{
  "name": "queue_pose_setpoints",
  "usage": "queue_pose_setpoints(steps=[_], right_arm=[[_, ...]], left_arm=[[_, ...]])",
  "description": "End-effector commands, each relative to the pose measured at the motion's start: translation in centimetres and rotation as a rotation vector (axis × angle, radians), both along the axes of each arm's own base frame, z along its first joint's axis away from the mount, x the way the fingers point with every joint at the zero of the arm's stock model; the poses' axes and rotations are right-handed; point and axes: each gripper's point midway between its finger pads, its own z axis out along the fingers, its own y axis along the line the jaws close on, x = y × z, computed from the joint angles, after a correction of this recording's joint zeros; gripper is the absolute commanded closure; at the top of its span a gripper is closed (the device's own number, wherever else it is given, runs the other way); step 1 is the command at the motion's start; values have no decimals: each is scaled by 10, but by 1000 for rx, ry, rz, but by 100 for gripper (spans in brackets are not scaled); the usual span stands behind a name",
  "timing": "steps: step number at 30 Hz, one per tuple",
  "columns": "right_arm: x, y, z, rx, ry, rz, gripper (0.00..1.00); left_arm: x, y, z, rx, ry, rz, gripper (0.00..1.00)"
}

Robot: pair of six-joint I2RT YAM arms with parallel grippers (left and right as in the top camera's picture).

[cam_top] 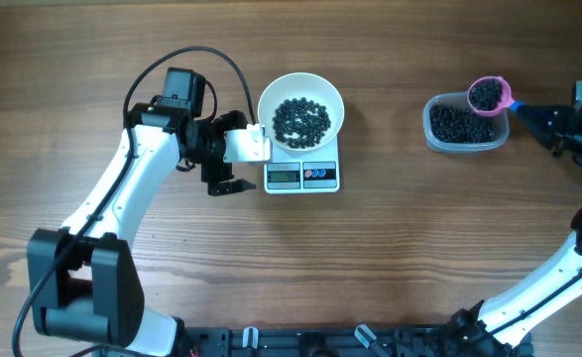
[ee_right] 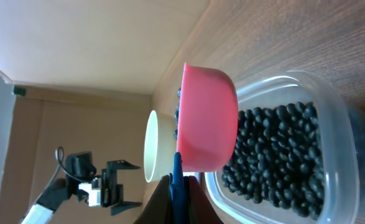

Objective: Scoop item into bowl and weigh 150g on scale
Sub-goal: 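Carry the filled scoop left over the white bowl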

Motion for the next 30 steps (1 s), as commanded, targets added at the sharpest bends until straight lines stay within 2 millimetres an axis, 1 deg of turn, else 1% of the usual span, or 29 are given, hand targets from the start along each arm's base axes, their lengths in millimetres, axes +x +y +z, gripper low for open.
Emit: queue_pose_setpoints(steps=[1, 5, 10, 14, 17, 18, 19, 22, 26, 27, 30], right_arm=[[7, 6, 7, 60, -51, -9, 96], [13, 22, 8, 76, -41, 25, 96], [22, 64, 9, 94, -25, 118, 96], [28, 100, 10, 111, -6, 199, 96], [35, 131, 19, 157, -40, 253, 96], [36, 138, 22, 171, -50, 264, 96], [36, 151, 25, 186, -59, 289, 96], [35, 177, 26, 189, -64, 349, 96], [30, 221, 25, 184, -74, 454, 96], [28, 235, 25, 187, -65, 486, 96], [23, 261, 24, 185, -69, 549, 96]], left_arm=[[-3, -3, -4, -20, 27, 1, 0], [-3, -3, -4, -20, 27, 1, 0], [-3, -3, -4, -20, 27, 1, 0], [-3, -3, -4, -20, 27, 1, 0], [-3, -3, -4, -20, 27, 1, 0], [-3, -3, -4, -20, 27, 1, 0], [-3, -3, -4, -20, 27, 1, 0], [-3, -3, -4, -20, 27, 1, 0], [-3, -3, -4, -20, 27, 1, 0], [-3, -3, -4, -20, 27, 1, 0], [-3, -3, -4, -20, 27, 1, 0]])
